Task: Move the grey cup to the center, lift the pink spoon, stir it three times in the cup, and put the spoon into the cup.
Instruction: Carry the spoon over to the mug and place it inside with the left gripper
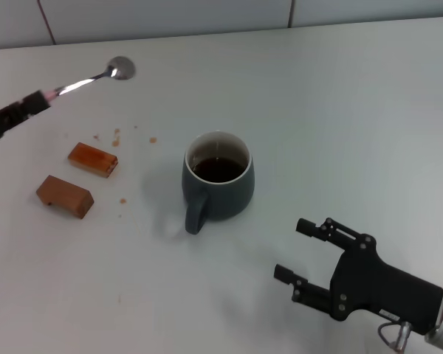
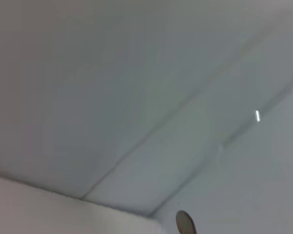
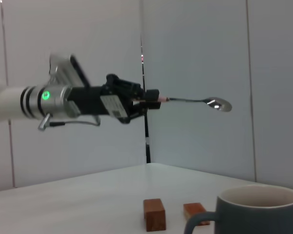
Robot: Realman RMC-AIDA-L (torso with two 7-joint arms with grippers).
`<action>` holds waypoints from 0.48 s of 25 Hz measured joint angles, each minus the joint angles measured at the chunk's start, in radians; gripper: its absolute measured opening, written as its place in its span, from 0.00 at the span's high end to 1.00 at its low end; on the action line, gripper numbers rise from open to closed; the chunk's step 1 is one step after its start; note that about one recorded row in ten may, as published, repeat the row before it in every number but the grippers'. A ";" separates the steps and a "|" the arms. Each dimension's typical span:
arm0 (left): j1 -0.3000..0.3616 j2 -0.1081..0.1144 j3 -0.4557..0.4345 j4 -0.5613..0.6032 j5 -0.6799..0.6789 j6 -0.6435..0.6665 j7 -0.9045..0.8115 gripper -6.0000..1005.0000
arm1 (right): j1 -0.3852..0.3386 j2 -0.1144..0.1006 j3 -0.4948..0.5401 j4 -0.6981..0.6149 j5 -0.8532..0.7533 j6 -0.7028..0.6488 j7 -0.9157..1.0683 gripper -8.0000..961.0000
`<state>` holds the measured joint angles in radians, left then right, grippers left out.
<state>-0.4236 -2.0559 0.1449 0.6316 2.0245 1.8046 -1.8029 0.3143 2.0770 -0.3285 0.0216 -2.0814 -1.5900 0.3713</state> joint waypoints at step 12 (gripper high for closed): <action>-0.094 -0.001 0.524 0.646 0.009 0.046 0.006 0.86 | -0.026 0.000 0.035 -0.054 0.001 -0.058 0.038 0.21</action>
<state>-0.5181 -2.0566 0.6685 1.2777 2.0337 1.8506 -1.7973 0.2882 2.0770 -0.2933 -0.0319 -2.0799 -1.6484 0.4094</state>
